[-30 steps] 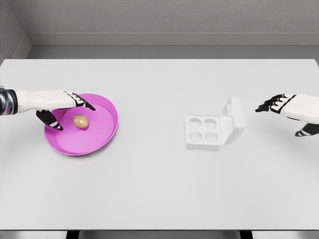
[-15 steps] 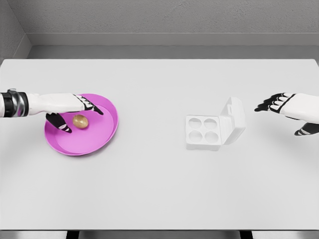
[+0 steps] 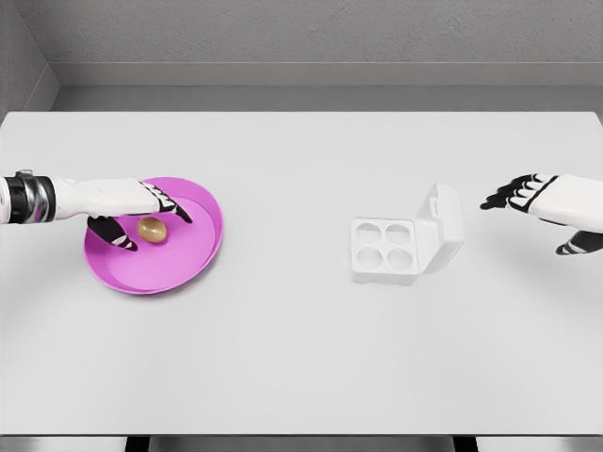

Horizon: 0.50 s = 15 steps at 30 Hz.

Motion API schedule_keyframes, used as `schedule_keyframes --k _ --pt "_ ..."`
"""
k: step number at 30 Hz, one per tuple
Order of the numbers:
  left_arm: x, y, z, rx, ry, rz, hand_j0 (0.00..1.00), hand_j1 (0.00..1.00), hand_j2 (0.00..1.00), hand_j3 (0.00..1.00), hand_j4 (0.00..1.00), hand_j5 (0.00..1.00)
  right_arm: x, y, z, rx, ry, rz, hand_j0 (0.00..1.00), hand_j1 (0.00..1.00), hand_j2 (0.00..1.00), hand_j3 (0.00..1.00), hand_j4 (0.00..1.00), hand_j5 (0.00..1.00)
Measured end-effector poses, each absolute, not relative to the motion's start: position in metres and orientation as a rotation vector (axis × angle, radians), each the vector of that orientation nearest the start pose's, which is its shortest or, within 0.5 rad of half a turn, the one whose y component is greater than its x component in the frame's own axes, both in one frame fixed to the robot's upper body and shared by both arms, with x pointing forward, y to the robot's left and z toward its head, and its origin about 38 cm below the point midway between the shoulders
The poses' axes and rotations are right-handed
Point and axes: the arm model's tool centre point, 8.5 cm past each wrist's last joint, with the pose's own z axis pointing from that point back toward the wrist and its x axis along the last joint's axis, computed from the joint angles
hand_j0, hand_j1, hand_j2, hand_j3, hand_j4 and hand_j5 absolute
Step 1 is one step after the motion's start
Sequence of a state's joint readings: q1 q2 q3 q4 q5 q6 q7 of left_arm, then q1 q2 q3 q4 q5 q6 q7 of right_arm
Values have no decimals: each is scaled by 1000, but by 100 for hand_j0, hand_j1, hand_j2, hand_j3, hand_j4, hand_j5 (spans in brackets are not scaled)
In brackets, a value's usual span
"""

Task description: Pack egg into the box and close the box lid

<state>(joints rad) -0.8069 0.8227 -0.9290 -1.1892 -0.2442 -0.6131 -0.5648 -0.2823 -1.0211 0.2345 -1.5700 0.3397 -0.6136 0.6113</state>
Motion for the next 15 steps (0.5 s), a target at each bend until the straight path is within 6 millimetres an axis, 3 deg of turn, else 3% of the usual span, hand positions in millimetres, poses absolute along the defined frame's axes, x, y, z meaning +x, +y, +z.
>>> schedule_keyframes --k 10,15 --pt "454 324 162 203 -1160 -2082 86 86 86 86 86 86 377 -406 241 -528 -1246 2007 100 100 100 100 100 100" --pt "454 323 162 202 -1160 -2084 76 76 76 76 76 76 377 -409 248 -552 -1255 1997 100 100 100 100 100 100"
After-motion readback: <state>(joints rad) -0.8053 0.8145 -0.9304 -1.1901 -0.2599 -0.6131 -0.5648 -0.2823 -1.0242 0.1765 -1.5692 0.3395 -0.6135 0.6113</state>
